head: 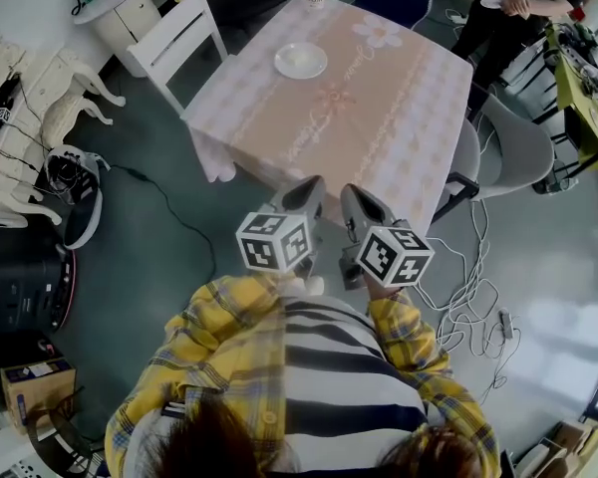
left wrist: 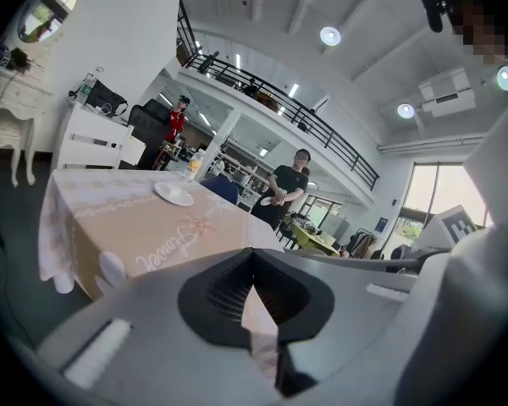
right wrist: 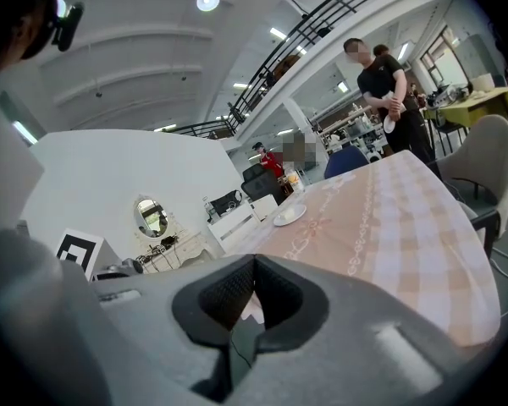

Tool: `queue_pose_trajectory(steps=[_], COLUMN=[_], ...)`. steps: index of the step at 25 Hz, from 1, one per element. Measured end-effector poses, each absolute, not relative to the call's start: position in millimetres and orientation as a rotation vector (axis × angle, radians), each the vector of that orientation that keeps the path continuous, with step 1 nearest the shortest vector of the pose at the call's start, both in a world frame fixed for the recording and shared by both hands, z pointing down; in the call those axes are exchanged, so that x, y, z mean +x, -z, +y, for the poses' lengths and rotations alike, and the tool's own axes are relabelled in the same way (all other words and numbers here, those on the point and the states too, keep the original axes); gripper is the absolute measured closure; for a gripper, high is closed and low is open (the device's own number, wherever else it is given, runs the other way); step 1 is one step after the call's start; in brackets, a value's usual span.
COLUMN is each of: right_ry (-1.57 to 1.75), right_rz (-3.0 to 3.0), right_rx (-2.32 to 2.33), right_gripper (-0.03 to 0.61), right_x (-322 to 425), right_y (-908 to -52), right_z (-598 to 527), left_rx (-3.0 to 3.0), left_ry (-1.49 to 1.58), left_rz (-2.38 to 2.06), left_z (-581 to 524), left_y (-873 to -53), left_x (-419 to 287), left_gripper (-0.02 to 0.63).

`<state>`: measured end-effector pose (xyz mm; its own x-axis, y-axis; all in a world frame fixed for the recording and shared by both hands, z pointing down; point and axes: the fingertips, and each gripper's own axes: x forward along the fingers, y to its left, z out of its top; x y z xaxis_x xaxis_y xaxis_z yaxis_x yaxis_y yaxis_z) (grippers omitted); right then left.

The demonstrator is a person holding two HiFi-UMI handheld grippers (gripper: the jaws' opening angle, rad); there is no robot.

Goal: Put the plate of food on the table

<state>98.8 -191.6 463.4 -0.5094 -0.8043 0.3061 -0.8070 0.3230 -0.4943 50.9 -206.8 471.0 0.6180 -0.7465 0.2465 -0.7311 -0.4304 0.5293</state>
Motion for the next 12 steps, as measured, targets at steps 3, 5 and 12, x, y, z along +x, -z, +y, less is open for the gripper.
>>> queue_pose_trajectory(steps=[3,5,12], right_ry=[-0.913,-0.896,-0.901], right_rz=[-2.537,-2.531,-2.529], right_rx=[1.558,1.56,1.563], right_gripper=[0.581,0.581,0.581], right_x=[103.8,105.7,104.5], right_y=[-464.4,-466.0,-465.4], right_z=[-186.8,-184.4,-178.0], left_rx=[2.241,2.244,2.253], left_ry=[0.036,0.036,0.034], left_rz=[-1.15,-1.143,-1.12], left_z=[-202.4,-199.3,-189.4], left_y=[-469.1,-468.7,-466.0], left_x=[55.0,57.1,61.1], left_gripper=[0.618,0.618,0.618])
